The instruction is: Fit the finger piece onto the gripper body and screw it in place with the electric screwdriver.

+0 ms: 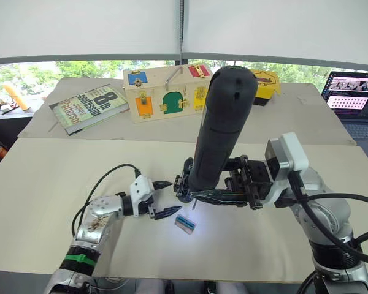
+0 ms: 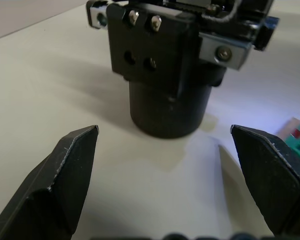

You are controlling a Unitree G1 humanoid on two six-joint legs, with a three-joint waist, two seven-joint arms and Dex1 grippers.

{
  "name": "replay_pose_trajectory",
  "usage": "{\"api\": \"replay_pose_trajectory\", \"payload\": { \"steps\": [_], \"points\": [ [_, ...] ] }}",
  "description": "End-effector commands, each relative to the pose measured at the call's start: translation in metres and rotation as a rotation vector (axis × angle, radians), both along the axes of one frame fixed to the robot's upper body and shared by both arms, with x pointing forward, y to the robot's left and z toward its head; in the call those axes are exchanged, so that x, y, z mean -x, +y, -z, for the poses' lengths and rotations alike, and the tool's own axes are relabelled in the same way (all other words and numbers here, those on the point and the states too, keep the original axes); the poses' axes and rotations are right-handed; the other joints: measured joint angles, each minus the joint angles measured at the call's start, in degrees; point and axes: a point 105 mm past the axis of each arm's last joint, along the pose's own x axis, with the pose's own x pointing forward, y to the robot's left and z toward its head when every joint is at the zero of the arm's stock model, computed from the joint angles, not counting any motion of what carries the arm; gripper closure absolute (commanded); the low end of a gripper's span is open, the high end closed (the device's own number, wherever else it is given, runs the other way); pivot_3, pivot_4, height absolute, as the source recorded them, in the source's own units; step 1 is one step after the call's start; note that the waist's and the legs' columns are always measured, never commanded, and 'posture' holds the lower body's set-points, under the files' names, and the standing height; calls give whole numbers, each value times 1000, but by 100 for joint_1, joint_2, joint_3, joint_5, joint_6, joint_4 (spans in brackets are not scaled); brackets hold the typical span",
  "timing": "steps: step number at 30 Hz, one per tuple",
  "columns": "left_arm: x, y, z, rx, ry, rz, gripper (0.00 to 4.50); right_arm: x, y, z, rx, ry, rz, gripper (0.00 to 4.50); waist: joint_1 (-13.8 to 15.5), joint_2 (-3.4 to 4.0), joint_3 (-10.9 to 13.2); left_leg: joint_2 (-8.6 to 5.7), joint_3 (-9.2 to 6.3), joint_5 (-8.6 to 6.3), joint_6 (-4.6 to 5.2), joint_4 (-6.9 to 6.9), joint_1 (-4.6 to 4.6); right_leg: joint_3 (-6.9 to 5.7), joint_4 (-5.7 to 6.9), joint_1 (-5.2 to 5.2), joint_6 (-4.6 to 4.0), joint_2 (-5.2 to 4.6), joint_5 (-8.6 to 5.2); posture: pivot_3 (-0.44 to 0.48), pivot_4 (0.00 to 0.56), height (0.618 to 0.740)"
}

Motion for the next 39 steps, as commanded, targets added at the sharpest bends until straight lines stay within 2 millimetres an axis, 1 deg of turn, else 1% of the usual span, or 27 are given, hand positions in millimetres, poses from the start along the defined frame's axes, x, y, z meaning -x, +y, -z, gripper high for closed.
{"api": "replay_pose_trajectory", "payload": {
  "steps": [1, 3, 7, 9, 14, 17, 20, 24, 26, 29, 32, 36, 39],
  "points": [
    [1, -10, 7, -16, 0, 11, 30, 8, -5, -12, -27, -61, 9, 2603, 17, 0, 0, 0, 0, 0, 0, 0, 1, 0, 0, 0, 0, -1, 0, 0, 150, 740],
    [0, -14, 11, -21, 8, 14, 30, 7, -5, -11, -23, -59, 16, 2603, 43, 0, 0, 0, -2, 0, 0, 0, 2, -1, 0, 4, 0, -2, 0, 0, 150, 740],
    [-5, -31, 6, 3, -1, 9, 30, 6, -5, -10, -18, -57, 30, 2603, 86, 0, 0, -3, -7, 1, 3, 6, 5, -3, 0, 13, 4, -11, 3, 0, 150, 740],
    [-5, -37, 5, 6, 1, 12, 30, 5, -4, -10, -18, -58, 36, 2603, 96, 0, 0, -4, -8, 0, 7, 11, 2, -3, -1, 13, 6, -16, 6, 0, 150, 740],
    [-3, -40, 5, 3, 10, 26, 30, 5, -4, -10, -15, -55, 47, 2603, 91, 0, 0, -4, -8, -3, 13, 11, 2, -4, -3, 12, 8, -14, 7, 0, 150, 740],
    [-3, -39, 6, -14, 14, 29, 860, 5, -5, -10, -12, -55, 53, 2603, 87, 0, 0, -4, -9, -3, 13, 12, 1, -5, -4, 12, 8, -14, 7, 0, 150, 740],
    [-5, -34, 5, -32, 9, 37, 2222, 5, -6, -9, -9, -55, 58, 2603, 78, 0, 0, -4, -9, -3, 13, 12, 1, -4, -5, 12, 8, -14, 7, 0, 150, 740],
    [-11, -26, 3, -62, -8, 44, 2218, 5, -9, -8, -2, -53, 64, 2603, 52, -1, 0, -2, -10, -3, 13, 11, 0, -5, -5, 11, 8, -12, 7, 0, 150, 740],
    [-10, -25, -1, -51, -5, 117, 2218, 6, -11, -8, 5, -49, 65, 2603, 43, -1, 0, -2, -9, -4, 13, 11, 1, -4, -4, 11, 8, -12, 7, 0, 150, 740],
    [-10, -23, -1, -84, -7, 213, 2218, 7, -13, -7, 16, -40, 62, 2603, 40, -2, 1, -1, -8, -3, 13, 12, 0, -5, -3, 10, 7, -8, 6, 0, 150, 740],
    [-15, -22, -2, -107, 6, 270, 2218, 7, -14, -5, 25, -31, 58, 2603, 39, -3, 1, -1, -8, -4, 13, 11, -1, -5, -6, 9, 7, -3, 6, 0, 150, 740],
    [-19, -22, 1, -137, 37, 300, 2218, 8, -14, -5, 30, -26, 56, 2603, 39, -5, 2, -2, -6, -4, 13, 11, -5, -6, -5, 10, 8, 0, 7, 0, 150, 740],
    [-23, -22, 3, -143, 47, 273, 2218, 8, -14, -4, 30, -23, 56, 2603, 39, -5, 2, -2, -6, -4, 14, 11, -4, -5, -6, 10, 8, 2, 6, 0, 150, 740]
  ]
}}
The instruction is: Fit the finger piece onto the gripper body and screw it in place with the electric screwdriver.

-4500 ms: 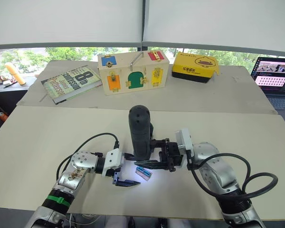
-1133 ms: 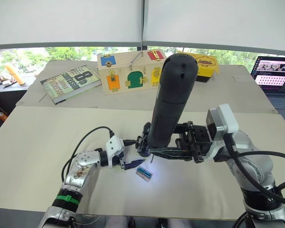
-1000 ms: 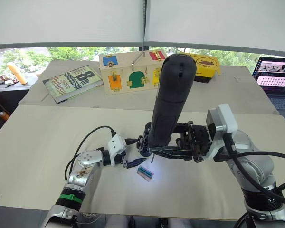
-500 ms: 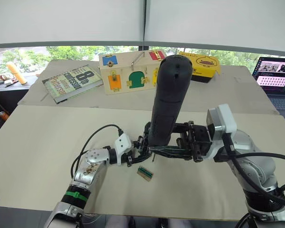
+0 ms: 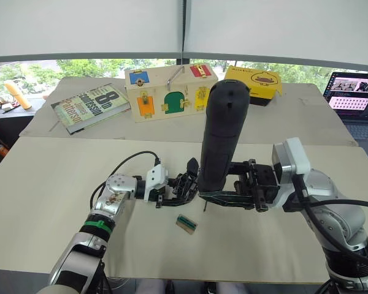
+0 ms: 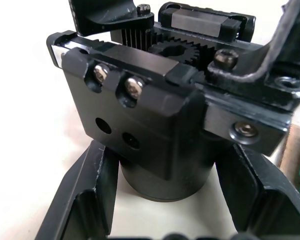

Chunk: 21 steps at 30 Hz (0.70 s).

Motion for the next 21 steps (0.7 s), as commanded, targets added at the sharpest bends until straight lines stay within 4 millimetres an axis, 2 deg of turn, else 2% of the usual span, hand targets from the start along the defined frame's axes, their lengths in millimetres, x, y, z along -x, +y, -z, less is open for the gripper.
{"api": "replay_pose_trajectory", "payload": {
  "steps": [1, 4, 6, 16, 21],
  "points": [
    [-2, 1, 9, -35, 12, -28, 2218, 11, 0, -14, -30, -56, -30, 2603, 3, 0, 0, 0, 0, 0, 0, 0, 0, 0, 0, 0, 0, 0, 0, 0, 150, 740],
    [-2, 2, 8, -22, 16, -40, 725, 11, 0, -14, -31, -54, -29, 2603, 3, -1, 1, 0, -1, 0, 0, 2, 1, 1, 0, 1, 0, -4, 0, 0, 150, 740],
    [1, 3, 6, -6, 14, -42, 51, 11, 0, -13, -31, -53, -27, 2603, 0, -1, 1, 0, -1, 0, 0, 2, 3, 3, 1, 1, 0, -4, 0, 0, 150, 740],
    [11, 16, -4, 48, -42, -149, 51, 9, -2, -13, -32, -55, -21, 2603, -10, -1, 1, 3, -2, 0, 0, 1, 2, 3, 1, -3, 0, -5, 0, 0, 150, 740],
    [27, 7, -6, 85, 13, -155, 51, 8, -3, -13, -34, -59, -12, 2603, 3, -2, 1, 2, -4, 0, 0, 1, 0, 2, 1, -4, 0, -11, 0, 0, 150, 740]
  ]
}}
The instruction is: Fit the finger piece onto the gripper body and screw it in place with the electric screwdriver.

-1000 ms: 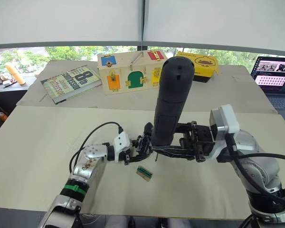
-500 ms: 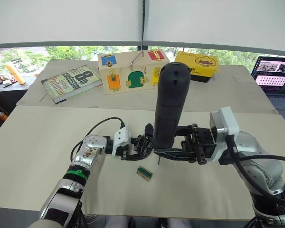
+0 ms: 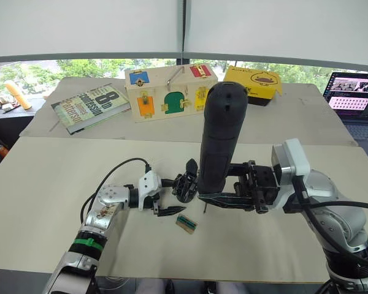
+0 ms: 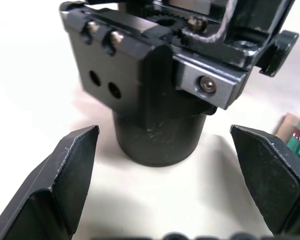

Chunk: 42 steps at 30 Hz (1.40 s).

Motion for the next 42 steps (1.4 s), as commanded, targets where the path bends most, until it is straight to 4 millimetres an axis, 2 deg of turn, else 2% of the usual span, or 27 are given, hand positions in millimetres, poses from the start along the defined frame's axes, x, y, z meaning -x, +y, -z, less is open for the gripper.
{"api": "replay_pose_trajectory", "payload": {
  "steps": [1, 12, 25, 32, 33, 34, 35, 37, 42],
  "points": [
    [9, -11, -11, 37, 3, 16, 51, 5, -4, -13, -41, -62, -7, 2603, 11, 0, 0, 0, -1, 0, 0, 0, -1, -1, -1, 0, 0, 0, 0, 0, 150, 740],
    [4, -27, -1, 15, -14, -68, 51, 1, -2, -16, -44, -73, 5, 2603, 14, -1, 1, -1, -1, 0, 0, 0, 2, -1, 1, 1, 0, 2, 0, 0, 150, 740],
    [1, -1, 16, -23, 2, -161, 51, 2, -3, -18, -44, -78, 29, 2603, -25, 0, 0, 2, 1, 0, -1, 0, 8, 1, 3, 2, -2, -2, 0, 0, 150, 740],
    [-2, -6, 18, -13, 6, -160, 51, 2, -3, -17, -41, -78, 23, 2603, -21, 0, 0, 3, 2, 1, -2, 0, 12, 2, 6, 4, -5, -3, 2, 0, 150, 740],
    [-1, -8, 19, -12, 12, -156, 555, 2, -3, -17, -41, -79, 23, 2603, -15, 1, 0, 3, 2, 1, -2, 0, 12, 2, 6, 4, -6, -3, 2, 0, 150, 740],
    [-1, -9, 20, -11, 14, -153, 794, 2, -3, -17, -41, -80, 22, 2603, -6, 1, 0, 3, 2, 1, -2, 0, 12, 2, 6, 4, -6, -4, 2, 0, 150, 740],
    [-1, -10, 20, -11, 16, -151, 1386, 2, -3, -17, -42, -80, 21, 2603, -1, 1, 0, 3, 2, 1, -2, 0, 12, 2, 6, 5, -7, -5, 3, 0, 150, 740],
    [0, -11, 21, -12, 23, -147, 2179, 3, -3, -18, -42, -81, 19, 2603, 1, 1, -1, 3, 1, 1, -2, 1, 12, 2, 6, 5, -7, -6, 3, 0, 150, 740],
    [3, -10, 23, -22, 28, -129, 2225, 5, 1, -28, -65, -85, -1, 2603, 1, 1, -1, 3, 1, 1, -1, 0, 12, 2, 6, 5, -7, -7, 3, 0, 150, 740]
  ]
}}
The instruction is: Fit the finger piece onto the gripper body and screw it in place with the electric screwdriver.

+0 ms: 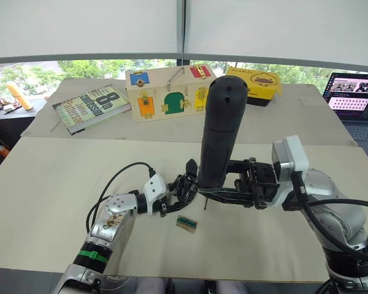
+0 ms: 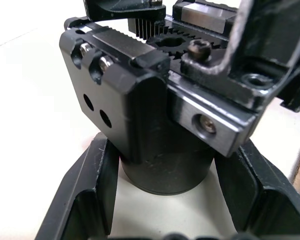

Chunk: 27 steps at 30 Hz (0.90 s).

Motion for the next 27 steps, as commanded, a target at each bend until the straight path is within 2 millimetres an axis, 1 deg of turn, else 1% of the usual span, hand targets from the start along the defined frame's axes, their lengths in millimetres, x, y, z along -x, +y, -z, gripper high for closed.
{"api": "replay_pose_trajectory", "payload": {
  "steps": [1, 3, 8, 13, 22, 27],
  "points": [
    [5, 4, 19, -40, 71, 0, 2225, 11, 4, -32, -71, -90, -43, 2603, -4, 0, 0, 0, 0, 0, 0, 0, 0, 0, 0, 0, 0, -1, 0, 0, 150, 740],
    [6, 5, 19, -46, 69, 4, 2225, 11, 7, -42, -94, -87, -58, 2603, -5, 0, 0, 1, 0, 0, 0, 0, 2, 0, 1, -1, -3, -3, 2, 0, 150, 740],
    [5, 4, 19, -52, 76, 7, 2225, 14, 15, -59, -112, -86, -98, 2603, -3, 0, 0, 3, -4, 0, -1, -1, 0, -4, -1, -1, -4, -3, 2, 0, 150, 740],
    [5, 3, 19, -49, 95, 12, 2225, 11, 25, -68, -121, -94, -119, 2603, -2, 0, -1, 2, -2, 0, 0, 0, -3, -6, -2, -2, -3, -5, 3, 0, 150, 740],
    [5, 1, 18, -45, 102, 8, 2225, -2, 45, -71, -153, -98, -112, 2603, -3, 1, -2, 0, 1, 0, 0, 0, -5, -5, -2, -2, -2, -1, 3, 0, 150, 740],
    [6, 2, 19, -46, 109, 4, 2225, -9, 55, -61, -119, -122, -102, 2603, -8, 1, -2, -1, 2, 0, 0, 0, -6, -5, -2, -2, -2, 5, 2, 0, 150, 740]
  ]
}}
